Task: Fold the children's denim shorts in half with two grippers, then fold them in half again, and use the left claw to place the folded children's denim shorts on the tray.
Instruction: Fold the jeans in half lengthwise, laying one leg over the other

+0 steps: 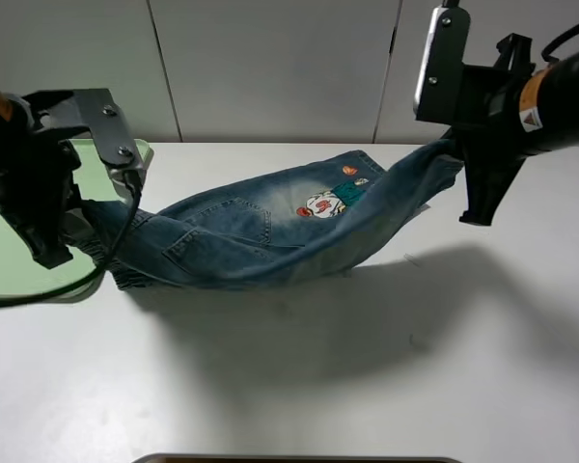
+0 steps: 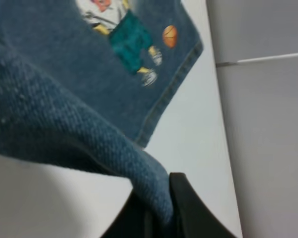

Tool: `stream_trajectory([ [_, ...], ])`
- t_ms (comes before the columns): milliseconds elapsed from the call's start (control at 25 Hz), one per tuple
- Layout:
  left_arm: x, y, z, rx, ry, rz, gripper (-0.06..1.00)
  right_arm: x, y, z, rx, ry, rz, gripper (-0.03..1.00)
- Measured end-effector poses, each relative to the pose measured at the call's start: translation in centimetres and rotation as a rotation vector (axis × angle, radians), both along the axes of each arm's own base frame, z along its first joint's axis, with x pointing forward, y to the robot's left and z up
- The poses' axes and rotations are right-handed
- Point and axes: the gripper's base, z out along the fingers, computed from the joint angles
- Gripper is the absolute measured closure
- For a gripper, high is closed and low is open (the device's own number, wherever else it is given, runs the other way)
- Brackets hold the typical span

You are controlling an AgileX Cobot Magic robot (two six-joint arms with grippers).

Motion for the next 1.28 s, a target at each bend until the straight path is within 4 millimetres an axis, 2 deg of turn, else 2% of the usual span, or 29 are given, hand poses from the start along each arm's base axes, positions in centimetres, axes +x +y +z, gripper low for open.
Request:
stream_trajectory([
  [120, 1.0, 2.2, 0.0, -0.035, -0.002, 0.162, 0.85, 2.3, 1.1, 0.0, -0.019, 0.02, -0.015, 0.96],
  [280, 1.8, 4.3, 0.0, -0.04, -0.008, 0.254, 0.85, 5.6, 2.7, -1.1, -0.057, 0.072, -0.041, 0.96],
  [440, 2.2, 5.1, 0.1, -0.05, -0.028, 0.284, 0.85, 8.0, 3.8, -2.1, -0.084, 0.104, -0.061, 0.96],
  [560, 2.6, 5.8, -0.1, -0.044, -0.033, 0.292, 0.85, 11.1, 5.4, -2.6, -0.078, 0.104, -0.083, 0.96],
  [720, 3.6, 6.0, -2.1, -0.01, 0.032, 0.301, 0.85, 13.3, 6.4, -2.6, -0.056, 0.084, -0.097, 0.96],
  [880, 4.4, 5.8, -4.1, 0.013, 0.092, 0.299, 0.85, 14.7, 5.9, -3.1, -0.043, 0.084, -0.129, 0.96],
  [1000, 5.7, 5.4, -7.3, 0.025, 0.146, 0.3, 0.86, 16.0, 4.5, -4.1, -0.007, 0.092, -0.184, 0.96],
  [1120, 5.9, 5.3, -7.9, 0.019, 0.151, 0.309, 0.86, 17.0, 2.9, -5.0, 0.019, 0.096, -0.23, 0.96],
  [1280, 7.1, 5.1, -10.1, -0.024, 0.143, 0.359, 0.86, 17.7, 2.3, -5.9, 0.017, 0.094, -0.23, 0.96],
])
